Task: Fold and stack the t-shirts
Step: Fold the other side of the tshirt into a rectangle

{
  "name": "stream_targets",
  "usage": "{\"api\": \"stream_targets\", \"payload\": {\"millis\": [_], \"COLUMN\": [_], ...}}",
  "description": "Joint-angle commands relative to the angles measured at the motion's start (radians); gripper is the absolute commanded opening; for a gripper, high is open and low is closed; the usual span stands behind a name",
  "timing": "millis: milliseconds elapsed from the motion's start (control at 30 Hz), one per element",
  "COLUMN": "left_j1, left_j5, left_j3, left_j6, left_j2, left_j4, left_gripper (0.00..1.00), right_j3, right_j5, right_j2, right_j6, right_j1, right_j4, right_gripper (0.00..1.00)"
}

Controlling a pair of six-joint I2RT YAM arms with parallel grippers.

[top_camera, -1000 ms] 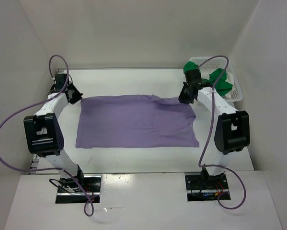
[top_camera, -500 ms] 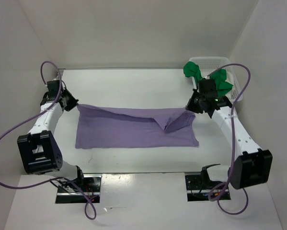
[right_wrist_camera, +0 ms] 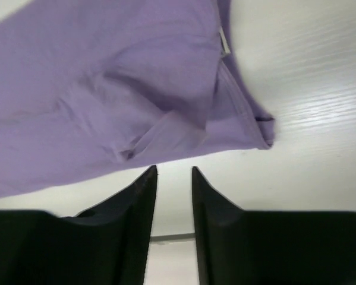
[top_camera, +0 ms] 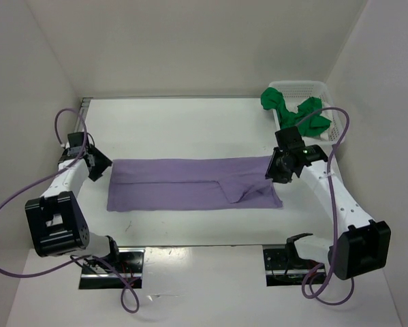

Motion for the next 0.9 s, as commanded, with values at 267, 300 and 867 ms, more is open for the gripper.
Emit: {"api": "stream_targets", "payload": {"millis": [267, 300, 867], "left_j1": [-0.125, -0.161, -0.764], "left_j5": [0.05, 0.05, 0.203], "left_j3": [0.144, 0.132, 0.075], "left_j6": [0.001, 0.001, -0.112], "left_j2": [-0.069, -0.069, 0.168], "left_j4": [0.056, 0.067, 0.202], "left_gripper": [0.54, 0.51, 0.36], "right_j3": [0.1, 0.1, 0.106], "right_j5": [0.073, 0.059, 0.221], "right_j2": [0.039, 0.059, 0.446], "right_j6": [-0.006, -0.006, 0.039], "right_j1": [0.064, 0.092, -0.11], "right_j4": [-0.063, -0.006, 0.413], "right_gripper": [0.29, 0.18, 0.4]}}
